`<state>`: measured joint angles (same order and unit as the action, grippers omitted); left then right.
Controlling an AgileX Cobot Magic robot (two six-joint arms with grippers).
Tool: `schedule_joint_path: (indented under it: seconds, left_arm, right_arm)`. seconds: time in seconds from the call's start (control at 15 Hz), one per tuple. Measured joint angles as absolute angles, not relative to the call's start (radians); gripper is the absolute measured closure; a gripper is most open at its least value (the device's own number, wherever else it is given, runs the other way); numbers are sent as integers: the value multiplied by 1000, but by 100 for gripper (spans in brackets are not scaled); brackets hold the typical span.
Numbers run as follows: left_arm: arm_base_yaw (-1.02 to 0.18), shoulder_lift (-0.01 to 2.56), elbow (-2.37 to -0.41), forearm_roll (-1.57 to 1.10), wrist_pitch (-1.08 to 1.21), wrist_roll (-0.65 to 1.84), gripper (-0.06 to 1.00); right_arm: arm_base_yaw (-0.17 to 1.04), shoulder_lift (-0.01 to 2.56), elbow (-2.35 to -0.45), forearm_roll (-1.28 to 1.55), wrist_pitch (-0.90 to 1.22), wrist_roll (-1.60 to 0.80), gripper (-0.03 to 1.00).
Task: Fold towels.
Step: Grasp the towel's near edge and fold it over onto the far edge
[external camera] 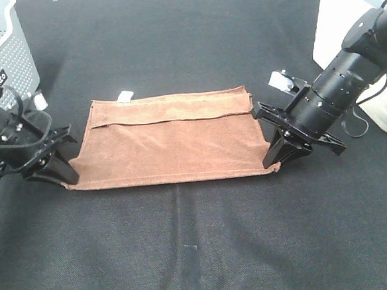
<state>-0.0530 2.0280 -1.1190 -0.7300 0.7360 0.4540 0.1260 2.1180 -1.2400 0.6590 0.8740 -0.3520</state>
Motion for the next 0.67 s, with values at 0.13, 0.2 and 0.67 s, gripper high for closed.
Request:
schedule_joint_path:
  seconds: [0.13,0.2,0.67]
  left_arm:
    - [-53,2027,-1152,-730,736,450,92]
    - [-53,2027,-1184,-730,735,442,92]
    - [-53,2111,-1462,-727,661,395,92]
  right_arm:
    - [126,2117,-1263,654,863,-360,97]
    - [126,2117,-1297,647,863,-360,97]
    - [126,2278,-1786,548,963,-272,97]
